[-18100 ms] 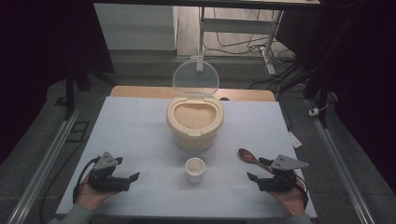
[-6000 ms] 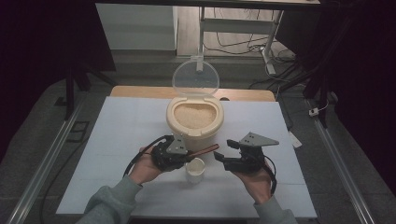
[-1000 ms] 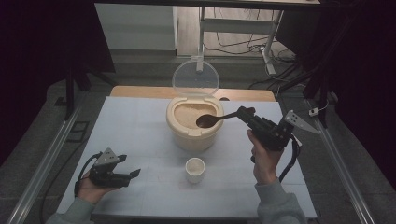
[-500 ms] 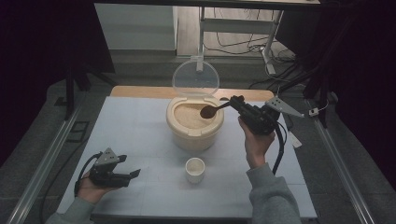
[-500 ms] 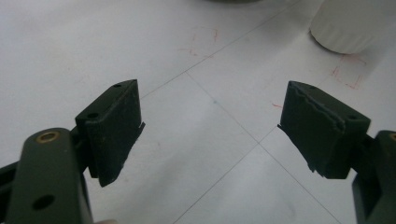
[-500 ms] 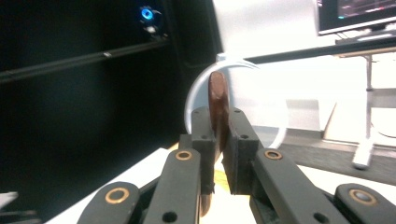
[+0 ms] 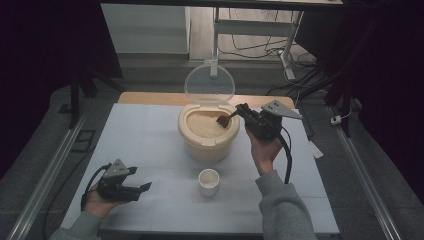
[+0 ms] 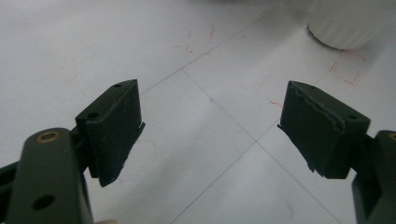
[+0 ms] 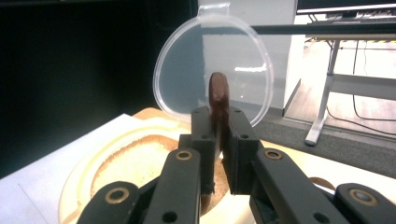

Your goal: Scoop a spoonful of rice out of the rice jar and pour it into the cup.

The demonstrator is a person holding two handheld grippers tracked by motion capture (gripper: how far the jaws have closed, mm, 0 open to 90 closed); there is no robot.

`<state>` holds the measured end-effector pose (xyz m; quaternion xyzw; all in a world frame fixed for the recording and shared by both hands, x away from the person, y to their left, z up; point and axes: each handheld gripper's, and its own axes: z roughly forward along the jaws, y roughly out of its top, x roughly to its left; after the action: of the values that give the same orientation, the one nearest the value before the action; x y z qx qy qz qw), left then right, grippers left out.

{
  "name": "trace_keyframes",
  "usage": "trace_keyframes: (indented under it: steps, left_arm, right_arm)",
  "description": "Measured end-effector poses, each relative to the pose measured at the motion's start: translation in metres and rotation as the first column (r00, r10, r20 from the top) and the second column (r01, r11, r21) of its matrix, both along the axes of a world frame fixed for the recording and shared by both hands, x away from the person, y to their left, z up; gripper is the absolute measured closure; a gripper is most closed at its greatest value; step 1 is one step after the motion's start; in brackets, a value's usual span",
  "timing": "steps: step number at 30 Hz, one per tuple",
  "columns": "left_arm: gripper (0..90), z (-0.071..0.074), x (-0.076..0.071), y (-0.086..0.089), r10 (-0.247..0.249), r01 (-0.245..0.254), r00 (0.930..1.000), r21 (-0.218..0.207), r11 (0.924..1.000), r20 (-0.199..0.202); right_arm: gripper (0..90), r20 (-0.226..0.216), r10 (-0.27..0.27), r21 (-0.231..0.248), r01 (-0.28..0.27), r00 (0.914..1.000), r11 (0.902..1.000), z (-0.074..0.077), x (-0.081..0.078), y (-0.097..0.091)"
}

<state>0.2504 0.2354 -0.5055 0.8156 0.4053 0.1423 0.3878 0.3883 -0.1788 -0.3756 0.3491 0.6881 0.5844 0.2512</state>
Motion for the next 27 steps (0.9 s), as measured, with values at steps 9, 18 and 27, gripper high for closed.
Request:
trace_keyframes:
  steps: [9,18,27]
  left_arm:
    - [20.4,-0.001,0.000,-0.002,-0.007,0.007,1.0000,0.005,1.0000,-0.002]
    - [20.5,-0.001,0.000,-0.002,-0.010,0.010,0.9999,0.010,0.9999,-0.004]
    - [20.5,-0.002,0.001,-0.003,-0.009,0.009,1.0000,0.013,0.9999,-0.002]
  right_arm:
    - [83.4,-0.107,0.005,0.094,0.005,0.9942,0.9955,-0.014,0.014,0.003]
    - [83.5,-0.216,0.014,0.248,0.041,0.9763,0.9680,-0.030,0.023,-0.010]
    - [82.7,-0.279,0.040,0.345,0.061,0.9595,0.9367,-0.038,0.025,-0.015]
